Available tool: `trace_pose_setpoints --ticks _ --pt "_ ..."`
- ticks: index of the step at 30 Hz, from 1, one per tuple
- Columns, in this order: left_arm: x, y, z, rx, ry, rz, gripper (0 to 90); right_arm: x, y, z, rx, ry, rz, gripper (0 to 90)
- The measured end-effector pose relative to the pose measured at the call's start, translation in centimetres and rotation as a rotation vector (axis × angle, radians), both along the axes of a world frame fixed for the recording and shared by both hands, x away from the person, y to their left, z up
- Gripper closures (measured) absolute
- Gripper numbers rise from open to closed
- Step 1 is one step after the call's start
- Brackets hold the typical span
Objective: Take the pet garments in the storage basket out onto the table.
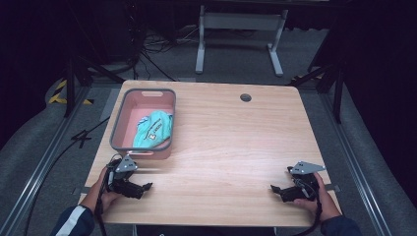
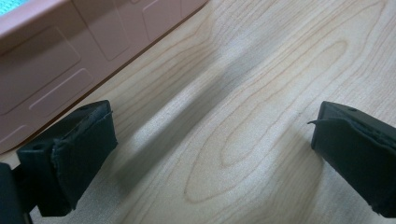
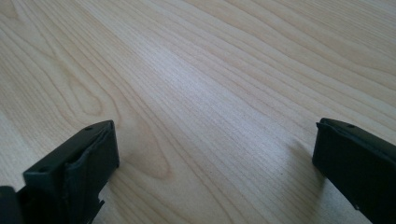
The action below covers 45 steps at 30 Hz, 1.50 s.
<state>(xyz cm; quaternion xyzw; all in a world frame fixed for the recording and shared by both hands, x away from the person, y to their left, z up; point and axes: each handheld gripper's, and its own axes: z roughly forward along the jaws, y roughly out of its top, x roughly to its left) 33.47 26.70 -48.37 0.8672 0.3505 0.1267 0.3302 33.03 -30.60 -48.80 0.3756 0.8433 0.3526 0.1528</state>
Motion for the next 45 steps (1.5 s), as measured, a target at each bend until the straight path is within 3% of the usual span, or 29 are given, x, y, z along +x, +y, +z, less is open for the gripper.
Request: trace_pose_setpoints --ticks 14,16,21,24,26,33,45 --pt "-0.5 0.3 0.1 0.008 0.006 -0.005 1.7 0.0 0.0 0.0 0.000 0.000 -0.001 0.6" --pt "-0.5 0.6 0.4 0.026 0.021 -0.030 3.7 0.0 0.0 0.0 0.000 0.000 -0.001 0.6" --pt "-0.6 0.6 0.8 0.036 0.031 -0.011 9.1 0.0 0.0 0.0 0.000 0.000 -0.002 0.6" --pt "-0.8 0.8 1.0 0.039 0.042 -0.008 17.8 0.0 0.0 0.0 0.000 0.000 -0.001 0.6" --pt "-1.1 1.1 1.3 0.066 0.036 -0.007 17.4 0.0 0.0 0.0 0.000 0.000 -0.002 0.6" --pt "-1.8 0.9 2.5 0.100 0.023 -0.025 19.9 0.0 0.0 0.0 0.000 0.000 -0.001 0.6" --pt "-2.4 0.9 4.4 0.096 -0.023 -0.026 20.4 0.0 0.0 0.0 0.000 0.000 -0.002 0.6"
